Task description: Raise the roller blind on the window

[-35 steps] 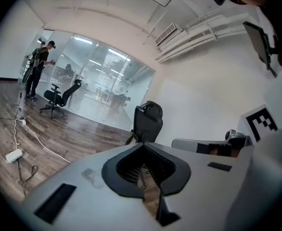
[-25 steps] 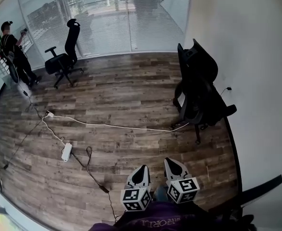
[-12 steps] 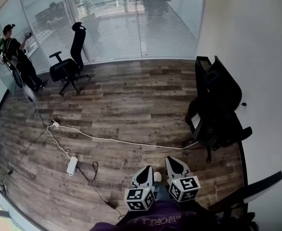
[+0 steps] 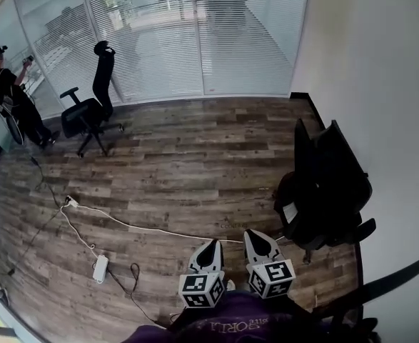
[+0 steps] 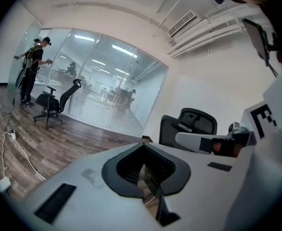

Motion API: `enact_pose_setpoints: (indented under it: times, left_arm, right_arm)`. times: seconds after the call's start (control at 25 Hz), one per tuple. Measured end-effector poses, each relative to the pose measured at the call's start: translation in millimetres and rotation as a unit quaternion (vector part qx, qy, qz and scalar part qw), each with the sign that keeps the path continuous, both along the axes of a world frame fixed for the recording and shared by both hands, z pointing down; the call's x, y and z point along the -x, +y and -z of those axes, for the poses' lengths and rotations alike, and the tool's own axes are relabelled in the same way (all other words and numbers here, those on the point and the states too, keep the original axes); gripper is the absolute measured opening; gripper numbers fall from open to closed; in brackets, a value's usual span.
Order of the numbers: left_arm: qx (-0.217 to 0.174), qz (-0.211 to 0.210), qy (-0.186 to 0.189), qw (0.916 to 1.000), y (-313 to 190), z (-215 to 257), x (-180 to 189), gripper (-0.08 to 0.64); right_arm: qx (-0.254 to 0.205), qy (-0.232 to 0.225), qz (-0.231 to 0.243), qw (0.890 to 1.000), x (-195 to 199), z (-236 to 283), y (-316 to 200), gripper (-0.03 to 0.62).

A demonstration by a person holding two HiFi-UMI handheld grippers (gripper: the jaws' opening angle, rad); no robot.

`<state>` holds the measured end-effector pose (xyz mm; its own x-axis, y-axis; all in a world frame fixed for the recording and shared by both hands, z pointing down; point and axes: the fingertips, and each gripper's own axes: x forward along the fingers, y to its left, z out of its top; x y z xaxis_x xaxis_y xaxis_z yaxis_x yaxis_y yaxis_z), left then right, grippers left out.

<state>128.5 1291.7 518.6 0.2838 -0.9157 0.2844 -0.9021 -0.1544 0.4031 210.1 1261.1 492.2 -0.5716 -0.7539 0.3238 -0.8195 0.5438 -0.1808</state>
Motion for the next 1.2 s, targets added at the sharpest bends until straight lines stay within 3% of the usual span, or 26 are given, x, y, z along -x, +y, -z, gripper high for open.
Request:
enact_pose_setpoints:
  times: [0.24,0.56,0.72,1.0,1.2]
  left_arm:
    - [-0.002,-0.021,-0.003,0.9998,-90.6,-12.9,15.0,0.000]
    - [-0.028,-0.031,-0.021,0.9989,-267.4,15.4,95.6,0.000]
    - [-0.027,-0.036,-0.028,0.9986,-339.4,12.6,128.2,0.000]
    - [-0.005,-0.054,-0.010,0.9985,-419.7,-9.0,131.2,0.000]
    - [0.011,-0.054,0.001,0.9985,-481.6,-23.0,123.1,0.001]
  right_arm:
    - [-0.005,-0.005,0.001,1.000,30.1,-9.7,-89.8,-0.003]
    - [-0.028,0.000,-0.002,1.000,102.7,14.5,-264.0,-0.003]
    - [-0.022,-0.003,-0.008,1.000,131.6,10.3,-324.6,-0.003]
    - [-0.001,0.001,-0.027,1.000,141.5,-9.5,-402.3,-0.003]
    - [0.007,0.003,-0.014,1.000,146.7,-20.1,-474.8,-0.003]
